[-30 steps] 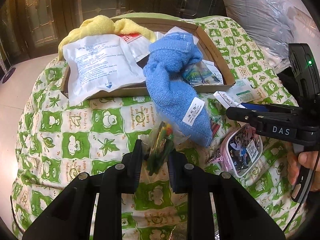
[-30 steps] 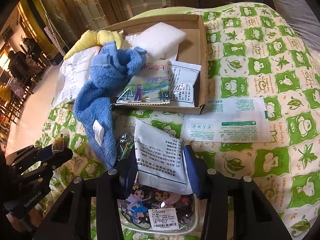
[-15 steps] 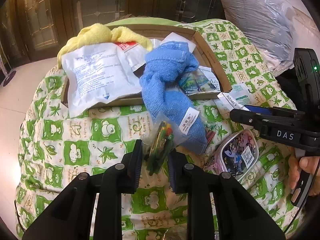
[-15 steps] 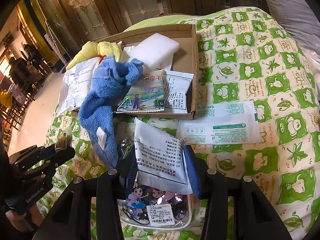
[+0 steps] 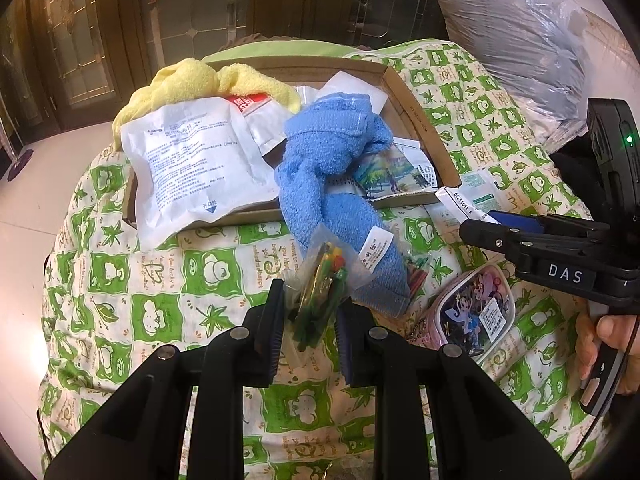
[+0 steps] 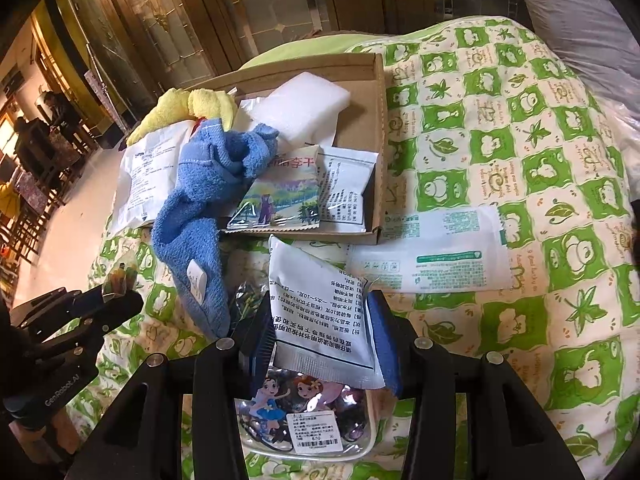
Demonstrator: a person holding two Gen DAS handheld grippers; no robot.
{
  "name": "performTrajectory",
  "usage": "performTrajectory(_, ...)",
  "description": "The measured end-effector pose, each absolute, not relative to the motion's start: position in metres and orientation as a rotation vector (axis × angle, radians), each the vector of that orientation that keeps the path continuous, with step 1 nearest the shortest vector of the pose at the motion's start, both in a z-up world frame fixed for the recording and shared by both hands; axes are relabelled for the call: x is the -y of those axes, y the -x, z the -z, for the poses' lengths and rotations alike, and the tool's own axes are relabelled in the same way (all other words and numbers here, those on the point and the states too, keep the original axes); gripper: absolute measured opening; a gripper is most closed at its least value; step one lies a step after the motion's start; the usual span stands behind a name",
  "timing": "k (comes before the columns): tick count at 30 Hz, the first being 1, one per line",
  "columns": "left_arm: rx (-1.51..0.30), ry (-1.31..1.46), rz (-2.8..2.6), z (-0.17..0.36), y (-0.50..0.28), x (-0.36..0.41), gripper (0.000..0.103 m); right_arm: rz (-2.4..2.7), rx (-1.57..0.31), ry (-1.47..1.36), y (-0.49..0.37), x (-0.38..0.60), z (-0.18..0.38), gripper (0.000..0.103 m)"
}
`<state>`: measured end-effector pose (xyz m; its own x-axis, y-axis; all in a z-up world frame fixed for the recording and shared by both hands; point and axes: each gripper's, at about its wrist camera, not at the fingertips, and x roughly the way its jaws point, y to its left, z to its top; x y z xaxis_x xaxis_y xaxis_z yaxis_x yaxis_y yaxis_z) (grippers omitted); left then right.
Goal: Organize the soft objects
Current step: 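Grasp the pencil bag with the left tool while the right tool grasps a white printed sachet, then carry the pencil bag and sachet toward the cardboard tray with both tools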
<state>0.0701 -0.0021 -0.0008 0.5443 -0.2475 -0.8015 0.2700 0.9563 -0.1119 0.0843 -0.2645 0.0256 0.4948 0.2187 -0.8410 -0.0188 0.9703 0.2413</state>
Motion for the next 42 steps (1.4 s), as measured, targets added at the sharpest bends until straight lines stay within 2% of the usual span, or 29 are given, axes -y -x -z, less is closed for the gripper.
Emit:
performTrajectory(26,-0.872,-0.066,0.314,-0.033,-0.102,0.009,0.02,-0.022,-0.852,0.045,-0.085,0.238,-0.063,0.044)
performTrajectory(42,-0.847,-0.106,0.322,-0.044,-0.147,0.02,0.02,-0.008,-0.829,0.102,-0.128,0.229,-0.052,0.044)
